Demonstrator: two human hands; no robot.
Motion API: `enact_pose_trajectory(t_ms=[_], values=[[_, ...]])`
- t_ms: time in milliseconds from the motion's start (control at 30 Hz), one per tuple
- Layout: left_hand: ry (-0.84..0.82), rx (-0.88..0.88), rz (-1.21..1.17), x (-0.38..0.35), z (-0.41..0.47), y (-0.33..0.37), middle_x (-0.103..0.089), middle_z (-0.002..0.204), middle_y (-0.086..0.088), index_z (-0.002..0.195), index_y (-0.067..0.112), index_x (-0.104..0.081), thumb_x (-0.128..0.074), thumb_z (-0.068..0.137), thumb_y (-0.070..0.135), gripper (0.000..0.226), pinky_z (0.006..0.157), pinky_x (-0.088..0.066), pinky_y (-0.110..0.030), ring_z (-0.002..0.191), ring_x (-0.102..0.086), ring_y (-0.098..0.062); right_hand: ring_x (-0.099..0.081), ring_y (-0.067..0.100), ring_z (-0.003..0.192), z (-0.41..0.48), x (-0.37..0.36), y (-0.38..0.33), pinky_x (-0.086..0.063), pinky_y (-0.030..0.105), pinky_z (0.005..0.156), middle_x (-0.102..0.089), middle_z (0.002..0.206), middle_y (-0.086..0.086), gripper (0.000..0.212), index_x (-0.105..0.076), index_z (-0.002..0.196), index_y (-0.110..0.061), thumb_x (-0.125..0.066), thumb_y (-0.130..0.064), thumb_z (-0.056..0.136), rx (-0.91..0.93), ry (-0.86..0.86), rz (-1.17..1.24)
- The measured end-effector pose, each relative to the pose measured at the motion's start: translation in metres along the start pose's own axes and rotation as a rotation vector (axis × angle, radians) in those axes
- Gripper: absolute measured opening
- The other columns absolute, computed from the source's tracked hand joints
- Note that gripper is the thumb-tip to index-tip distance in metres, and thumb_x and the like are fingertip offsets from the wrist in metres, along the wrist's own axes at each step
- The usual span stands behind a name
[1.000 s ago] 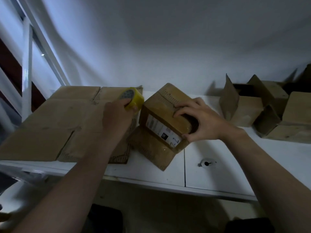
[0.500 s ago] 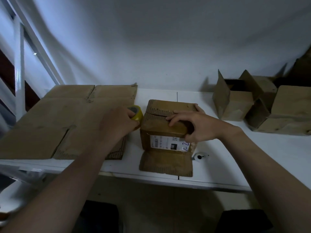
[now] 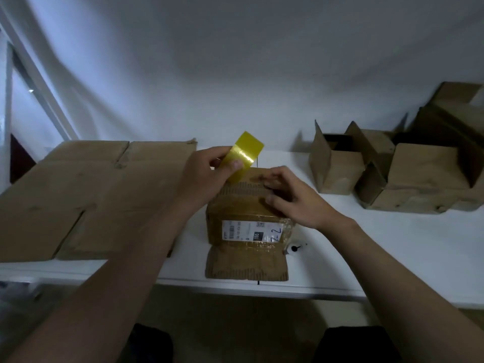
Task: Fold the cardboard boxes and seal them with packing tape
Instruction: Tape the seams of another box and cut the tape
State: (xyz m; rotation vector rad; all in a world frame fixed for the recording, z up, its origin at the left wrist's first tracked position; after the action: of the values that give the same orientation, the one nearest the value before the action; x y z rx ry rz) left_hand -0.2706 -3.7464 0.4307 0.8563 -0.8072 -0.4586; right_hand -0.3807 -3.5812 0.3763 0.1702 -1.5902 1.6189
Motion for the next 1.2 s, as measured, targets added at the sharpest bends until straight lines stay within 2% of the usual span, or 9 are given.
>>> enact_pose_trajectory(t_ms=[133, 267, 333, 400, 467, 633, 733, 867, 1200], values=[[-0.05, 0.042, -0.155, -0.025, 0.013, -0.01, -0.071, 0.087, 0.027, 0.102, 0.042, -0.071, -0.068, 0.095, 0.024, 0.019, 0.077, -0.05, -0.017, 0.085, -0.064, 0.006, -0.07, 0.025, 0.09, 0.014, 0.02, 0.004, -0.057, 0.053, 0.084, -0.056, 0.131, -0.007, 0.054, -0.035, 0.135, -0.03, -0.068, -0.018, 0.094, -0.026, 0.202, 0.093], [-0.052, 0.168, -0.346, -0.038, 0.021, -0.033, -0.076, 0.104, 0.011, 0.107, 0.031, -0.078, -0.07, 0.091, 0.031, 0.017, 0.093, -0.053, -0.037, 0.103, -0.068, -0.011, -0.061, 0.01, 0.1, 0.032, 0.027, 0.001, -0.053, 0.024, 0.084, -0.043, 0.135, -0.005, 0.073, -0.03, 0.144, -0.034, -0.073, -0.013, 0.089, 0.039, 0.256, -0.088], [-0.066, 0.223, -0.39, -0.041, 0.022, -0.044, -0.077, 0.105, 0.008, 0.108, 0.03, -0.078, -0.069, 0.093, 0.028, 0.017, 0.095, -0.053, -0.04, 0.104, -0.069, -0.014, -0.051, 0.011, 0.116, 0.044, 0.029, -0.003, -0.043, 0.012, 0.091, -0.038, 0.141, -0.005, 0.068, -0.037, 0.145, -0.032, -0.073, -0.014, 0.09, 0.089, 0.305, -0.192], [-0.119, 0.278, -0.448, -0.047, 0.023, -0.053, -0.076, 0.11, 0.003, 0.111, 0.029, -0.077, -0.068, 0.094, 0.032, 0.02, 0.101, -0.052, -0.048, 0.109, -0.069, -0.02, -0.047, 0.017, 0.126, 0.055, 0.031, -0.006, -0.044, 0.02, 0.097, -0.044, 0.145, -0.004, 0.057, -0.049, 0.142, -0.031, -0.07, -0.013, 0.092, 0.134, 0.336, -0.264], [-0.146, 0.336, -0.517, -0.051, 0.022, -0.06, -0.075, 0.116, 0.001, 0.113, 0.03, -0.077, -0.066, 0.091, 0.04, 0.027, 0.104, -0.049, -0.053, 0.114, -0.067, -0.024, -0.055, 0.018, 0.117, 0.064, 0.033, -0.008, -0.05, 0.033, 0.096, -0.059, 0.136, -0.004, 0.046, -0.059, 0.138, -0.027, -0.064, -0.009, 0.096, 0.159, 0.346, -0.28], [0.018, 0.32, -0.426, -0.036, 0.025, -0.065, -0.071, 0.108, 0.013, 0.105, 0.037, -0.067, -0.072, 0.087, 0.045, 0.021, 0.089, -0.058, -0.039, 0.103, -0.068, -0.01, -0.062, 0.003, 0.096, 0.071, 0.039, -0.011, -0.049, 0.012, 0.078, -0.066, 0.119, -0.022, 0.035, -0.067, 0.129, -0.026, -0.065, -0.012, 0.097, 0.125, 0.367, -0.214], [0.13, 0.179, -0.286, -0.021, 0.024, -0.053, -0.067, 0.1, 0.019, 0.102, 0.033, -0.062, -0.071, 0.092, 0.034, 0.013, 0.069, -0.053, -0.018, 0.094, -0.067, -0.003, -0.063, 0.004, 0.092, 0.072, 0.039, -0.011, -0.051, 0.016, 0.074, -0.062, 0.102, -0.035, 0.024, -0.067, 0.118, -0.027, -0.066, -0.016, 0.097, 0.106, 0.39, -0.199], [0.053, -0.065, -0.123, -0.018, 0.023, -0.031, -0.06, 0.12, 0.009, 0.127, 0.035, -0.064, -0.06, 0.101, 0.028, 0.027, 0.08, -0.05, -0.01, 0.107, -0.06, 0.001, -0.064, 0.005, 0.088, 0.073, 0.04, -0.024, -0.045, 0.007, 0.069, -0.064, 0.103, -0.027, 0.021, -0.071, 0.113, -0.025, -0.068, -0.013, 0.095, 0.147, 0.441, -0.228], [0.124, -0.33, 0.009, 0.005, 0.016, -0.007, -0.066, 0.101, -0.001, 0.097, 0.011, -0.076, -0.074, 0.09, 0.016, 0.009, 0.083, -0.059, -0.029, 0.098, -0.065, -0.014, -0.061, -0.012, 0.083, 0.067, 0.052, -0.044, -0.039, 0.002, 0.068, -0.06, 0.088, -0.038, 0.013, -0.074, 0.102, -0.029, -0.072, -0.022, 0.092, 0.157, 0.478, -0.264]])
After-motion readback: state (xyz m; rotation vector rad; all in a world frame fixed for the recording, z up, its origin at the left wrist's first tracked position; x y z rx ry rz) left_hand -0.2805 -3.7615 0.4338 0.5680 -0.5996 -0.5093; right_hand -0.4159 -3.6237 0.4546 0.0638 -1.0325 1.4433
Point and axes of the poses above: each hand's wrist, its own z-axis towards the middle knuckle, its own x-axis out of the back of the hand, y = z × x, the point moved 8 cm from there along z, towards the middle knuckle
